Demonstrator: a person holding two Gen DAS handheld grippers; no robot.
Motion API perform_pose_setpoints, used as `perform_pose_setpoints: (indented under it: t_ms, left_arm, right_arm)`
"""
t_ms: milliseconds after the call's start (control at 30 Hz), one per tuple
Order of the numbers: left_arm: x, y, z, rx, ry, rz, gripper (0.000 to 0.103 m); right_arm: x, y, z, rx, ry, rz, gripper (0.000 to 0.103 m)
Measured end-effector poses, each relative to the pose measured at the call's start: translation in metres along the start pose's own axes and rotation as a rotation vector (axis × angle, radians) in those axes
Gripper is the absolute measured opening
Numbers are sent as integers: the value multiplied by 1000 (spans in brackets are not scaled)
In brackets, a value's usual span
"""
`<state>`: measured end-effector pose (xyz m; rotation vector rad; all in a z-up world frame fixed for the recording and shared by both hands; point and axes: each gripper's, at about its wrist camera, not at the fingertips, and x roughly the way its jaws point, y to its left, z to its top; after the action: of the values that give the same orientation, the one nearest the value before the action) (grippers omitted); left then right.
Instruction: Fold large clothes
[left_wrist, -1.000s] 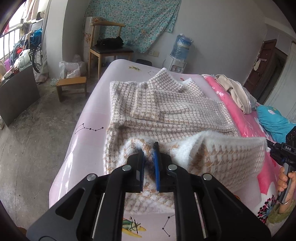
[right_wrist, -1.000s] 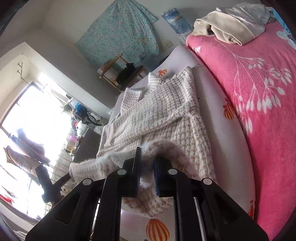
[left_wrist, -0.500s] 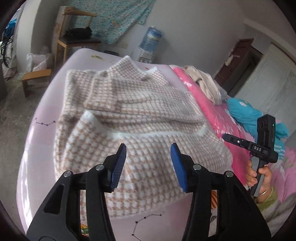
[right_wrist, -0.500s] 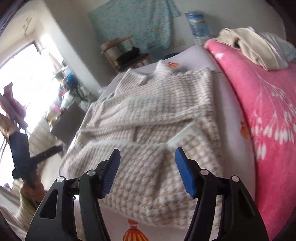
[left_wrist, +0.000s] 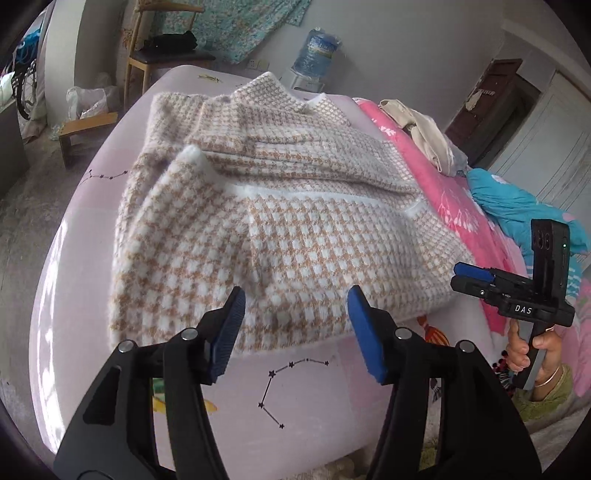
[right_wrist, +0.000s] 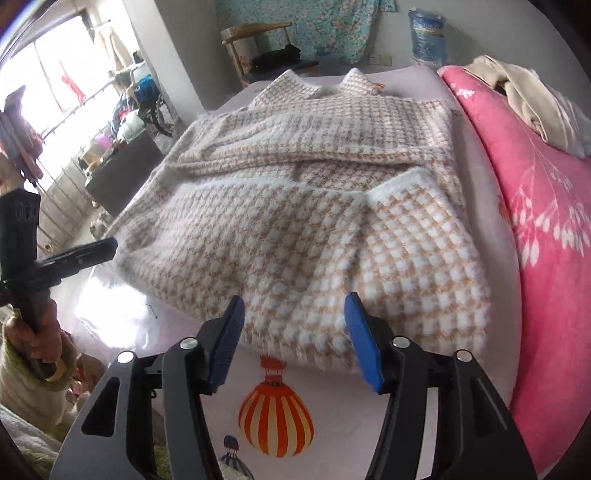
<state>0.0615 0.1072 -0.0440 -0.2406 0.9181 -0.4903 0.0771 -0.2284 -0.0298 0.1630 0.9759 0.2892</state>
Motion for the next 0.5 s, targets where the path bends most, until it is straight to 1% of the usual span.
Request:
perform_pose_setpoints:
  t_ms: [67, 100, 200, 267, 300, 367, 433, 500]
  left_arm:
    - [-4, 13, -11, -62, 24, 0, 57]
    - [-4, 20, -16, -97, 32, 10, 57]
    - [2, 42, -27, -199, 44, 41, 57]
    - [8, 54, -29, -257, 27, 47, 57]
    - [11, 61, -28, -296, 17, 39, 57]
    - [13, 70, -25, -351, -25, 6, 57]
    - [15, 74, -22, -394, -52, -10, 57]
    - [18, 76, -19, -415, -82, -6, 57]
  right_arm:
    - [-12, -20, -13, 98, 10, 23, 63]
    - [-14, -28, -21, 145, 20, 18, 64]
    - [-16, -55, -41, 277, 49, -28, 64]
    - [-13, -69, -48, 358, 43, -53, 64]
    - [-12, -74, -50, 387, 28, -51, 64]
    - [-11, -81, -49, 432, -31, -35, 64]
    - [-8, -86, -46, 471, -76, -36, 64]
    - [-3, -93, -46, 529, -129, -9, 64]
